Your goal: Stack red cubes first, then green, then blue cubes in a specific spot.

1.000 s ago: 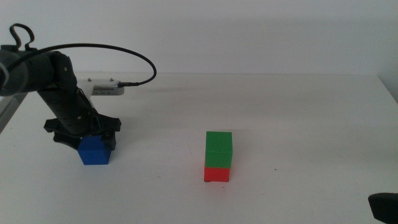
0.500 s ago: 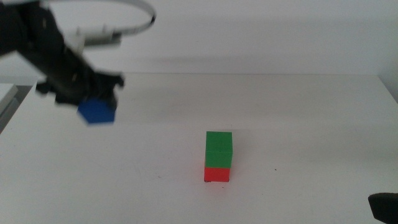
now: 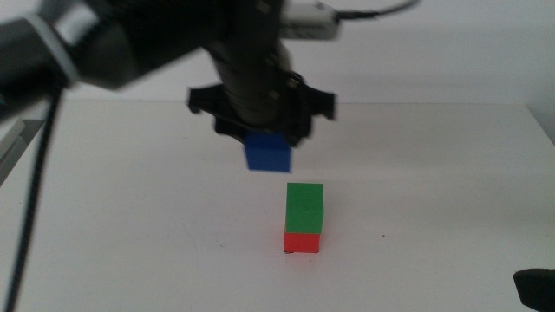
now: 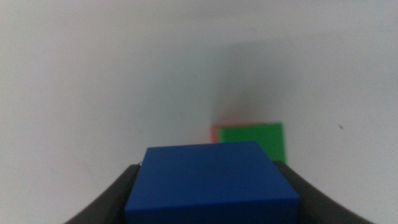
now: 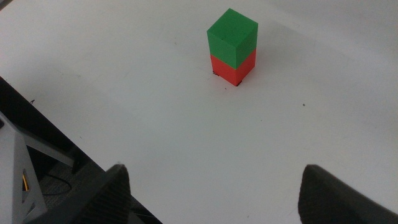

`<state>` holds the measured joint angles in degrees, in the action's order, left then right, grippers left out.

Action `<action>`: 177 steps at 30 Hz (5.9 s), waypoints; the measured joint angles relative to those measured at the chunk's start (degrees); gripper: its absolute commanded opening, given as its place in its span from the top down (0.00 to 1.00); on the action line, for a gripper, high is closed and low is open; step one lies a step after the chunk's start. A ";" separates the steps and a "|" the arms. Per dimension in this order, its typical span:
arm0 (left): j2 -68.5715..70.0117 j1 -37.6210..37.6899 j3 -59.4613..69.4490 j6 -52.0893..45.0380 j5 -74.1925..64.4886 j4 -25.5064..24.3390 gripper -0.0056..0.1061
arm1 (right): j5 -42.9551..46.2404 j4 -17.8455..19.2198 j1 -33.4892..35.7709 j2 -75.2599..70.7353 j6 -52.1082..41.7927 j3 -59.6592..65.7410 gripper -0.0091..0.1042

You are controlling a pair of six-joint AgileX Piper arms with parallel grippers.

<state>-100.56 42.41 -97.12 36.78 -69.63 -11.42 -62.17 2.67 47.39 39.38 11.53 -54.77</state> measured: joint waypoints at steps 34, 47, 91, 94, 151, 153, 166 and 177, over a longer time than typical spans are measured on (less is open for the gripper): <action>-10.73 4.47 -5.41 10.05 -0.57 0.08 0.96 | 0.00 0.00 0.00 0.00 0.00 0.00 0.10; -12.11 3.32 -5.29 10.38 -0.57 1.35 0.96 | 0.00 0.00 0.00 0.00 0.00 0.00 0.10; -11.07 1.64 -4.74 3.63 1.29 4.85 0.96 | 0.00 0.00 0.00 0.00 0.00 0.00 0.10; -11.83 1.60 -4.74 3.72 1.51 4.85 0.96 | 0.00 0.00 0.00 0.00 0.00 0.00 0.10; 45.04 -27.03 6.32 -38.97 -0.03 2.16 0.11 | 0.00 0.00 0.00 0.00 0.75 0.00 0.10; 49.79 -31.50 10.50 -41.18 0.65 3.64 0.11 | 0.00 0.00 0.00 0.00 0.75 0.00 0.10; 59.66 -37.76 18.30 -42.79 7.28 17.30 0.11 | 0.00 -0.25 0.00 0.00 0.75 0.00 0.10; 59.74 -37.76 18.44 -42.79 7.12 14.96 0.11 | 0.00 -0.25 0.00 0.00 0.75 0.00 0.10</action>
<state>-40.82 4.65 -78.68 -6.01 -62.50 3.54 -62.17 2.42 47.39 39.38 12.29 -54.77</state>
